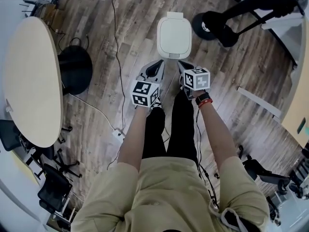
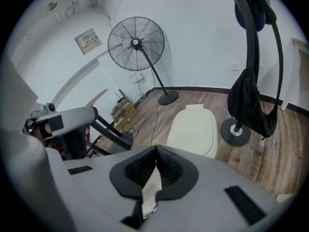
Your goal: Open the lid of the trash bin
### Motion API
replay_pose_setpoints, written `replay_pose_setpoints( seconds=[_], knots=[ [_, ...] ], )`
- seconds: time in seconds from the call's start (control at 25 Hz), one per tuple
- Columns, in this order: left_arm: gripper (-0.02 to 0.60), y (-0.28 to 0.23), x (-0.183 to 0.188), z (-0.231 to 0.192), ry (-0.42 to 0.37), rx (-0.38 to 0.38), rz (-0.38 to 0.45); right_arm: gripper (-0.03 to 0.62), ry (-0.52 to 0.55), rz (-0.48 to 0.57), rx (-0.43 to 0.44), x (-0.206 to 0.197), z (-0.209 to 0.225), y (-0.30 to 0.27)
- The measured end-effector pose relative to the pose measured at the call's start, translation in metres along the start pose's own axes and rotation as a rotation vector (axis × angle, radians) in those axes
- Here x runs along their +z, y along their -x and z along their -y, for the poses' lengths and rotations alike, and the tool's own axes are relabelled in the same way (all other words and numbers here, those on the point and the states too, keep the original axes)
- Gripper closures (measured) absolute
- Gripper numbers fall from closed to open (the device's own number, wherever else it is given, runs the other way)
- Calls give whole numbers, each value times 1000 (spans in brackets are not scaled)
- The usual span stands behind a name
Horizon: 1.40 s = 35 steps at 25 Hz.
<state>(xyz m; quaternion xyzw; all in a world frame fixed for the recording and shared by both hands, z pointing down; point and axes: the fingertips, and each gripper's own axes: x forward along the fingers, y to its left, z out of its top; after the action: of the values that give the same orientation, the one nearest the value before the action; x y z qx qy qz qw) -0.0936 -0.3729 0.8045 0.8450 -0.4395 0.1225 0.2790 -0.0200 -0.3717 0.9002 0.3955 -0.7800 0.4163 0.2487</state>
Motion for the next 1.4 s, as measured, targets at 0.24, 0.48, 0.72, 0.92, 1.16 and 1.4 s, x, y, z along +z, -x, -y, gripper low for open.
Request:
replay_pose_setpoints(
  seconds=[0.24,0.48,0.72,0.92,1.16,1.4],
  knots=[
    [558,-18,-21,-11,1,1,-20,577,-1,-23,16,-12,17,-28],
    [558,-43,-55,-22,-9,-5,-73,577,-39,-61,53,-30,32,-64],
    [558,-67,-81,-42,-14,12,-94,577,-44,-98,8,-46,54,-95],
    [558,-84,-104,-60,4,33,-120,577,-56,-119,-6,-59,64,-121],
    [558,-100,-125,-75,49,40,-146,577,-46,-150,-40,-79,86,-146],
    [558,-116,-142,-87,34,33,-147,577,-98,-142,-30,-91,104,-169]
  ],
)
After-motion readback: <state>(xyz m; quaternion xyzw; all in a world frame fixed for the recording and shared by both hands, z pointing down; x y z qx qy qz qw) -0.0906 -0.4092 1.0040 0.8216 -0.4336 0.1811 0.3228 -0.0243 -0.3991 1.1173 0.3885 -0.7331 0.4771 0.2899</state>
